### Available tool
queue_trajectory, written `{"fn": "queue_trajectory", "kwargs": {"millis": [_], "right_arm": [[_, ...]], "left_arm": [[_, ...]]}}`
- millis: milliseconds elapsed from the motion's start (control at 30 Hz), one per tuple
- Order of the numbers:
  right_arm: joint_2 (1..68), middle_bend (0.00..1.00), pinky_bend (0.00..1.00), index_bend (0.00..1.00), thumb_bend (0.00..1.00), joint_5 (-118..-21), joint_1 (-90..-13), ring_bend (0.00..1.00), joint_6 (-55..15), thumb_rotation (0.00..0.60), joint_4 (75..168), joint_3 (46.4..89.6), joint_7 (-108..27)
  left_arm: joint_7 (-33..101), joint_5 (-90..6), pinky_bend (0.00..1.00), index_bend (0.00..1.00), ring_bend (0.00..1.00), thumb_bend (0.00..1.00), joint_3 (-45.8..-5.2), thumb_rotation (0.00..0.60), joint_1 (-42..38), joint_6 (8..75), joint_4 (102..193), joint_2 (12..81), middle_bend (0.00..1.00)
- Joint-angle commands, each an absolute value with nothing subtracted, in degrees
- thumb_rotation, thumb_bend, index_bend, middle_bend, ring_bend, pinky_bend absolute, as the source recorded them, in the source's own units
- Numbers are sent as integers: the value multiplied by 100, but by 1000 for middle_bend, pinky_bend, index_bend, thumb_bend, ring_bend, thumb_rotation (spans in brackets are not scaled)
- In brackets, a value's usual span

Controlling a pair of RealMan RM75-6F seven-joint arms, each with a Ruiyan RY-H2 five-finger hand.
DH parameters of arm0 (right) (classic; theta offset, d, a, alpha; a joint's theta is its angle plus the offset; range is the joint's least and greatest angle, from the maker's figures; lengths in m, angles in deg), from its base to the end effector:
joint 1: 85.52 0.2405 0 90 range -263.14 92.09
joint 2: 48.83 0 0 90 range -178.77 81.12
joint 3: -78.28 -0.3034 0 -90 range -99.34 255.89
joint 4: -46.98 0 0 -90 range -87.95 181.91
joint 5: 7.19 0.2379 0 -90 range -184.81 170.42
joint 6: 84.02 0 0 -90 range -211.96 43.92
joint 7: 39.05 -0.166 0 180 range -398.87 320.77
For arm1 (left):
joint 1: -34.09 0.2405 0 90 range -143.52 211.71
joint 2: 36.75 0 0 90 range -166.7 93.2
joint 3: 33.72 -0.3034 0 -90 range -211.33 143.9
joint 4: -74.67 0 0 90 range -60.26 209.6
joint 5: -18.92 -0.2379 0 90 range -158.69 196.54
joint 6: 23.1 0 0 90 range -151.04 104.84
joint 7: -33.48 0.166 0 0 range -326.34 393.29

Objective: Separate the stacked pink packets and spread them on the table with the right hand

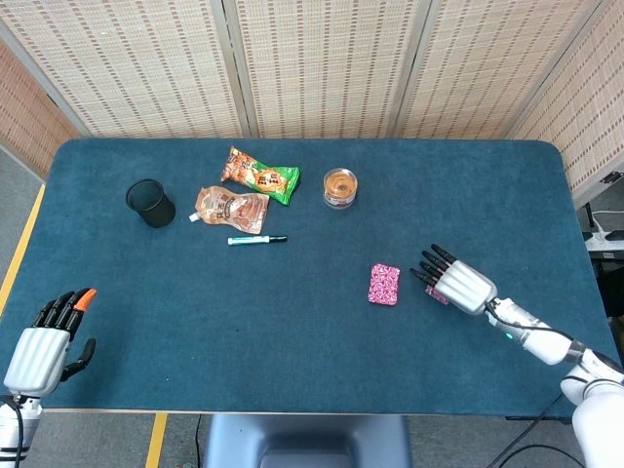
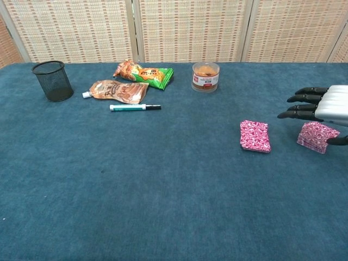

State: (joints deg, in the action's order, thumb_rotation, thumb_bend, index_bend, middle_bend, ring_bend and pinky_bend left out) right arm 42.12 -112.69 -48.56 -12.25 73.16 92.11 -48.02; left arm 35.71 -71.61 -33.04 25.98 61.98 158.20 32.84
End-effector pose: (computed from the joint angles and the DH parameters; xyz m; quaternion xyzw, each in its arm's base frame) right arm -0.3678 -0.4119 0.0343 0.8876 -0.0236 0.2106 0.4090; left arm -0.3686 0.2226 0.1226 -0.6509 -0.3333 -0.3785 0.5674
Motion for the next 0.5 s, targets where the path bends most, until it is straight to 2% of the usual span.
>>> {"fn": "queue_trajectory", "kwargs": {"millis": [33, 167, 233, 333, 500], "right_arm": [[4023, 128, 53, 0, 199, -11362, -4682, 0, -928, 600, 7568, 9133, -4670], [3945, 128, 53, 6, 199, -11410, -4547, 0, -923, 600, 7714, 9109, -4566], [3925, 128, 52, 41, 200, -11578, -4198, 0, -1026, 600, 7938, 9092, -4256], [3964, 128, 52, 91, 199, -11666, -3810, 0, -1507, 600, 8288, 9063, -3857], [4108, 127, 51, 92, 199, -11663, -3535, 0, -2072, 600, 8524, 9025, -3477]], "left_arm": [[3589, -7146, 182, 0, 101, 461, -3296, 600, 2593, 6185, 15832, 3288, 96], [3594, -7144, 183, 0, 102, 460, -3300, 600, 2589, 6172, 15841, 3281, 97], [3627, -7172, 184, 0, 102, 460, -3317, 600, 2580, 6160, 15847, 3292, 97], [3647, -7191, 184, 0, 102, 460, -3336, 600, 2587, 6167, 15834, 3310, 98], [3627, -7161, 184, 0, 102, 458, -3312, 600, 2596, 6193, 15840, 3295, 98]]}}
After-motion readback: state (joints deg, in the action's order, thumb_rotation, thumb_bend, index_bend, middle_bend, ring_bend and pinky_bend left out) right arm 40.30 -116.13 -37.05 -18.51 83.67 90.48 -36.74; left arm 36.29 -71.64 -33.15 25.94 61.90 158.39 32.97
